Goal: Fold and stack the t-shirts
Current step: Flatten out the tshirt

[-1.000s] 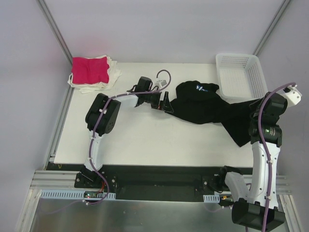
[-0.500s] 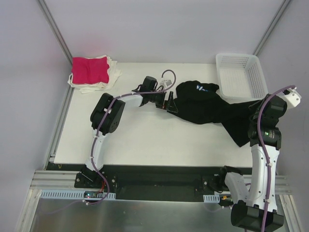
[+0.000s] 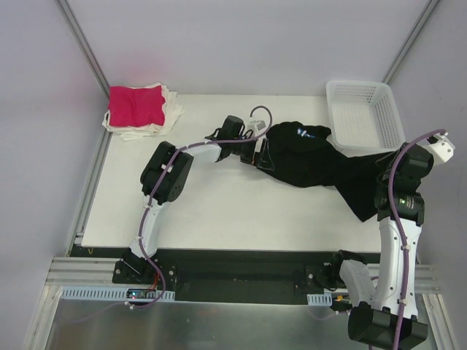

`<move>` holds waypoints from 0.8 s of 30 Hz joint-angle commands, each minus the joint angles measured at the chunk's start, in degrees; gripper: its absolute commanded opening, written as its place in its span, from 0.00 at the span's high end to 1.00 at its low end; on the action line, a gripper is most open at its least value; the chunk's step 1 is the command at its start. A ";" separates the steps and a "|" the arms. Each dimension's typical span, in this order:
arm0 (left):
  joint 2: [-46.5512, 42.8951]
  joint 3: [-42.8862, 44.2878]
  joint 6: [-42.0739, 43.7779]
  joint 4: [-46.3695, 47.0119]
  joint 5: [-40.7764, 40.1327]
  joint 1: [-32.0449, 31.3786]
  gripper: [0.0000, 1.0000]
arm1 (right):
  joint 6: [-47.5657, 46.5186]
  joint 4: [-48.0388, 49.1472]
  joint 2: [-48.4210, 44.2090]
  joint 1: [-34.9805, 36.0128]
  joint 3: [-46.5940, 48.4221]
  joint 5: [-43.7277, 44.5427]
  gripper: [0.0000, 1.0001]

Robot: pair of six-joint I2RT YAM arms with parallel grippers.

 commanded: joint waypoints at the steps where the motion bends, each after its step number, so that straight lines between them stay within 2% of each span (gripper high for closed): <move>1: 0.83 2.28 1.15 -2.35 -3.05 -0.47 0.01 | 0.50 3.41 -0.62 -0.65 0.02 -0.57 0.99; 17: -2.07 3.34 5.11 -8.42 -14.21 -0.91 0.01 | 1.03 4.47 0.08 -0.65 -0.86 -1.54 0.99; 24: -0.58 6.15 5.47 -8.68 -8.59 -0.91 0.01 | 0.50 4.47 -0.27 -0.65 -0.86 -1.10 0.99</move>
